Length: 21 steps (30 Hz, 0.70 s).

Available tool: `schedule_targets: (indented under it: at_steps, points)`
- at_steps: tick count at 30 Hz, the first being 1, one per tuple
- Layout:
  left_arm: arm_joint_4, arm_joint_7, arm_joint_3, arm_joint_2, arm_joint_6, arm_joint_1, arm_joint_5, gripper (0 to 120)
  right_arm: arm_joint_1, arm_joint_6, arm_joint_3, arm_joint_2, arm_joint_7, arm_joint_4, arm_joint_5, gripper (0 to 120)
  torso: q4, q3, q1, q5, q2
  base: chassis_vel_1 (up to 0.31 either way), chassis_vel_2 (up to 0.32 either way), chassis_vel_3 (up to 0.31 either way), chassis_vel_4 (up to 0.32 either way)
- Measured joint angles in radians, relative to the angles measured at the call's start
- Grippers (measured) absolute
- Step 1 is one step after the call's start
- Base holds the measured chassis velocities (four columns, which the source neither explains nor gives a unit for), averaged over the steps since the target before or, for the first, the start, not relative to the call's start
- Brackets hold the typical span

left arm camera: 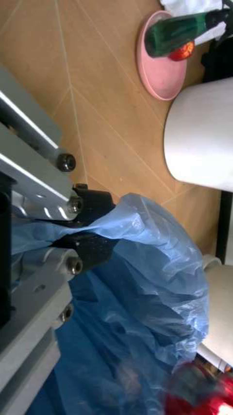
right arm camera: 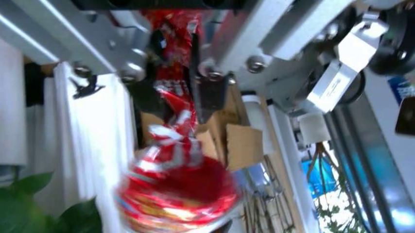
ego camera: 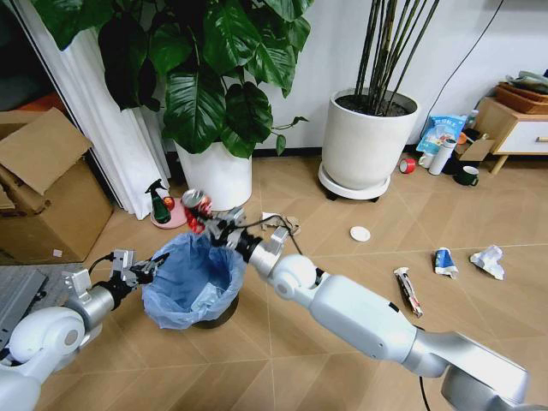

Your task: Pick up the trash bin and place the garbage on the floor into it.

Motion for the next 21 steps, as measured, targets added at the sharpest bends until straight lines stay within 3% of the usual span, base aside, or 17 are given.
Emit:
schedule_targets:
  at_steps: [11, 13, 21]
  points:
    - [0.006, -0.004, -0.005, -0.004, 0.002, -0.004, -0.005, 0, -0.009, -0.025, -0.025, -0.021, 0.010, 0.020, 0.022, 55, 0.0000, 0.000, 0.000, 0.0001, 0.000, 0.000, 0.000, 0.000, 0.000]
    - [0.007, -0.004, -0.006, -0.004, 0.002, -0.004, -0.005, 0, -0.010, -0.026, -0.027, -0.025, 0.010, 0.023, 0.022, 57, 0.0000, 0.000, 0.000, 0.0001, 0.000, 0.000, 0.000, 0.000, 0.000]
    - [0.005, -0.005, -0.019, -0.006, 0.002, -0.002, -0.007, 0, -0.025, -0.031, -0.031, -0.042, 0.020, 0.048, 0.015, 90, 0.0000, 0.000, 0.000, 0.0001, 0.000, 0.000, 0.000, 0.000, 0.000]
